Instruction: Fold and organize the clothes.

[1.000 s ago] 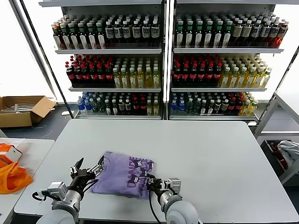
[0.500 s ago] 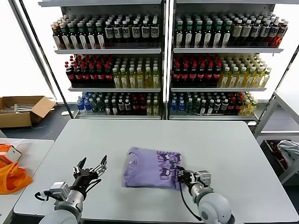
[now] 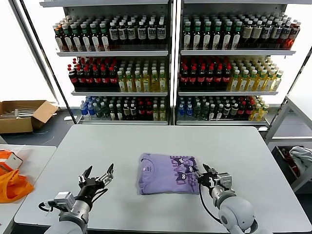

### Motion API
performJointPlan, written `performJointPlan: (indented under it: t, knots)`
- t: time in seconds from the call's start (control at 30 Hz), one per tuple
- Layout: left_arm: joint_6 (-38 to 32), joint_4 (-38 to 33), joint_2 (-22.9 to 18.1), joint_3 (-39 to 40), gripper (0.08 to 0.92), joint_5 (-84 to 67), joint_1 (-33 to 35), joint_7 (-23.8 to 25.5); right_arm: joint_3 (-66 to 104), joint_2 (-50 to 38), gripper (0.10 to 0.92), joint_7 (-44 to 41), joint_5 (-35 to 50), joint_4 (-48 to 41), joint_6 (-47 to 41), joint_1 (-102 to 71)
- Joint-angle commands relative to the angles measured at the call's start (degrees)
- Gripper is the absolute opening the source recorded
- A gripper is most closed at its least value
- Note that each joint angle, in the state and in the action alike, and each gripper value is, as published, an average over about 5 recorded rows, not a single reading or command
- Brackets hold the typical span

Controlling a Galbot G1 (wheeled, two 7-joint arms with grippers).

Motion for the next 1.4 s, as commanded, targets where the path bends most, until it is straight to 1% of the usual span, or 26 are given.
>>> performJointPlan:
  t: [0.03, 0.23, 0.37, 0.53, 1.13, 1.27, 1.4]
  knots:
    - [-0.15, 0.25, -0.75, 1.00, 0.823, 0.95, 0.16, 0.20, -2.73, 6.39, 0.589, 1.43, -9.53, 10.16, -0.19, -6.09]
    - [-0.41, 0.72, -1.22, 1.45, 0.823, 1.64, 0.40, 0.64, -4.60, 10.58, 0.758, 5.61, -10.65, 9.38, -0.18, -10.86]
    - [-0.49, 0.85, -1.27, 1.69, 0.823, 1.72, 0.40, 0.84, -4.68, 11.84, 0.816, 7.45, -10.77, 8.92, -0.15, -12.32]
    - [-0.50, 0.90, -1.29, 2.16, 0.823, 2.11, 0.45, 1.09, -4.48, 12.40, 0.822, 9.44, -10.87, 8.19, -0.17, -11.80]
    - [-0.50, 0.73, -1.73, 2.13, 0.822, 2.86, 1.10, 1.57, -6.78, 12.53, 0.823, 10.97, -11.87, 3.74, -0.26, -10.55]
    - [-0.51, 0.78, -1.77, 2.24, 0.823, 2.87, 1.14, 1.70, -6.68, 12.39, 0.823, 11.13, -11.80, 4.52, -0.25, -10.65]
    - [-1.08, 0.74, -1.86, 2.03, 0.823, 2.96, 1.24, 1.98, -6.21, 12.53, 0.823, 10.73, -12.83, 7.98, -0.11, -11.53]
